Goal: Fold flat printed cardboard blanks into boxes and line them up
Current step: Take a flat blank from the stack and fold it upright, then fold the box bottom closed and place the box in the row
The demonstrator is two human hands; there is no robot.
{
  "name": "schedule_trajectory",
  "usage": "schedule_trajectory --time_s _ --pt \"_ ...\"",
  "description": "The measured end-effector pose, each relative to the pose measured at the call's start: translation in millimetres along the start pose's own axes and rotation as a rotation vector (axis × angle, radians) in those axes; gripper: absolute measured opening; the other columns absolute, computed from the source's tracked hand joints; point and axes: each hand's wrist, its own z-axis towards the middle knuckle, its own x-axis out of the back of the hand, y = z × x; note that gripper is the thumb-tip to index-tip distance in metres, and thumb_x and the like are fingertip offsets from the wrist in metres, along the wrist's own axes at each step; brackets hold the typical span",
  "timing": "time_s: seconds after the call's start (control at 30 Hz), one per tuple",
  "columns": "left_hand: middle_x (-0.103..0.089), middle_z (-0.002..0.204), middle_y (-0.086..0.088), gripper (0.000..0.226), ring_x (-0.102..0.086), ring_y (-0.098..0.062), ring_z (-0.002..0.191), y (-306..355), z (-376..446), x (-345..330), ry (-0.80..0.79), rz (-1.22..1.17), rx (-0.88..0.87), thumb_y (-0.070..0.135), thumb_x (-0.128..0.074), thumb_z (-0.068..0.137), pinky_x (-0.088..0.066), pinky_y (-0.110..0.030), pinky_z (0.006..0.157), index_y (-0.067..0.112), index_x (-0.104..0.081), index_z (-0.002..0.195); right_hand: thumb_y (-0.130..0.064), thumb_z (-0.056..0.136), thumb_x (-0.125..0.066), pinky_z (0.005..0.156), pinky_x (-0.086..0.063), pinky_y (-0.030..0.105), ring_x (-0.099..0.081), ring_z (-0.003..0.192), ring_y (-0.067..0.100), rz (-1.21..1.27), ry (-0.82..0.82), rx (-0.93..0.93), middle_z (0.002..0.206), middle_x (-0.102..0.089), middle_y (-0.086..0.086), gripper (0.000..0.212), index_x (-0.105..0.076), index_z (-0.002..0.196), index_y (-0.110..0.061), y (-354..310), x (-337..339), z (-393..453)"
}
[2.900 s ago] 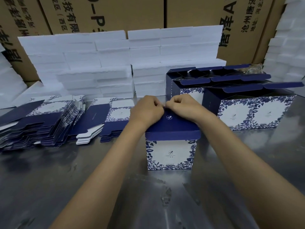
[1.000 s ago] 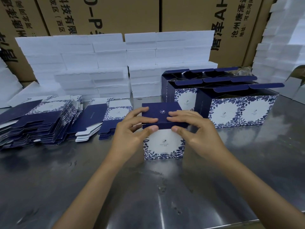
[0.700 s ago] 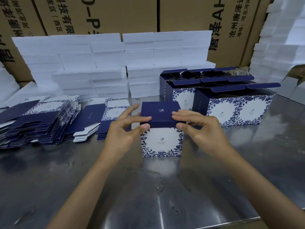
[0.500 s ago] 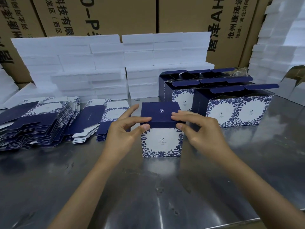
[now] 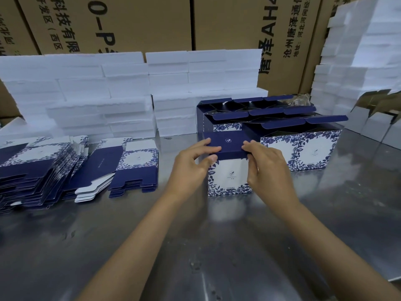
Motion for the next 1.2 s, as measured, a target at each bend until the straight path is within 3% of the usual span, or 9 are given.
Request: schedule_trajectory --time_s 0.2,0.3,0.43,0.53,0.73,0.87,0.97,1.07,1.2 --pt "-0.057 0.142 0.001 0.025 -0.050 -0.008 0.134 -5.5 23.9 -24.0 0.014 0.009 0.002 0.010 -0.067 0.094 -0.043 -0.039 0.112 0.023 -0.075 0.113 0.013 0.090 -0.062 0.102 -0.050 0.050 -0.066 0.117 0.038 -0.019 0.036 -0.057 0.114 -0.074 0.017 0.028 -0.070 0.116 0.005 23.5 -11.3 12.6" --pt "-0.057 0.143 0.001 0.025 -0.049 -0.008 0.135 -7.9 34.5 -31.3 0.022 0.015 0.005 0.010 -0.066 0.095 -0.040 -0.038 0.114 0.022 -0.075 0.114 0.012 0.087 -0.067 0.092 -0.051 0.049 -0.064 0.110 0.040 -0.062 0.098 -0.091 0.101 -0.074 0.016 0.028 -0.073 0.112 0.001 30.2 -15.3 19.0" --pt "-0.057 0.142 0.001 0.025 -0.049 -0.010 0.135 -11.5 46.9 -39.5 0.034 0.012 0.013 0.009 -0.066 0.095 -0.041 -0.039 0.113 0.022 -0.075 0.114 0.007 0.083 -0.071 0.084 -0.035 0.042 -0.061 0.104 0.036 -0.214 0.091 -0.117 0.082 -0.072 0.012 0.033 -0.075 0.112 -0.007 39.5 -21.5 28.8" --pt "-0.058 0.141 0.001 0.025 -0.049 -0.007 0.134 -14.7 52.6 -44.6 0.050 0.017 0.002 0.010 -0.066 0.094 -0.040 -0.037 0.114 0.024 -0.075 0.113 0.009 0.081 -0.071 0.079 -0.033 0.043 -0.061 0.100 0.036 -0.246 0.075 -0.123 0.075 -0.071 0.012 0.035 -0.075 0.111 -0.008 44.3 -24.1 33.9" --pt "-0.058 0.141 0.005 0.024 -0.047 -0.002 0.132 -22.0 54.6 -50.8 0.095 0.046 -0.036 0.015 -0.066 0.095 -0.036 -0.024 0.112 0.029 -0.075 0.113 0.009 0.081 -0.071 0.080 -0.036 0.044 -0.060 0.099 0.036 -0.243 0.079 -0.127 0.078 -0.071 0.010 0.035 -0.075 0.111 -0.010 49.6 -26.4 36.7" --pt "-0.055 0.145 0.001 0.025 -0.046 -0.006 0.137 -21.8 52.1 -52.7 0.090 0.023 -0.031 0.013 -0.065 0.096 -0.038 -0.033 0.115 0.025 -0.074 0.117 0.009 0.081 -0.070 0.080 -0.038 0.046 -0.061 0.100 0.036 -0.216 0.096 -0.124 0.080 -0.072 0.011 0.036 -0.074 0.113 -0.009 49.9 -29.1 33.9" --pt "-0.046 0.153 -0.004 0.031 -0.042 -0.010 0.141 -15.0 49.2 -53.3 0.051 -0.031 0.014 0.005 -0.060 0.097 -0.042 -0.027 0.110 0.021 -0.070 0.122 0.007 0.085 -0.067 0.084 -0.036 0.045 -0.059 0.107 0.037 -0.174 0.076 -0.154 0.098 -0.075 0.013 0.038 -0.072 0.119 -0.008 44.8 -28.5 30.7" --pt "-0.040 0.157 -0.004 0.041 -0.041 -0.013 0.142 -5.2 46.2 -49.9 0.009 -0.062 0.097 0.003 -0.061 0.096 -0.041 -0.010 0.094 0.025 -0.064 0.131 0.003 0.088 -0.063 0.092 -0.032 0.044 -0.053 0.122 0.035 -0.105 0.044 -0.225 0.142 -0.062 0.009 0.046 -0.068 0.131 -0.011 34.9 -25.1 24.8" --pt "-0.058 0.137 0.008 0.044 -0.054 -0.015 0.127 0.5 33.0 -37.8 0.100 -0.090 0.106 0.006 -0.059 0.095 -0.046 -0.027 0.105 0.028 -0.060 0.134 0.004 0.084 -0.063 0.098 -0.037 0.045 -0.052 0.125 0.031 0.004 0.113 -0.155 0.146 -0.057 0.011 0.054 -0.063 0.136 -0.011 -1.9 -20.4 3.4"
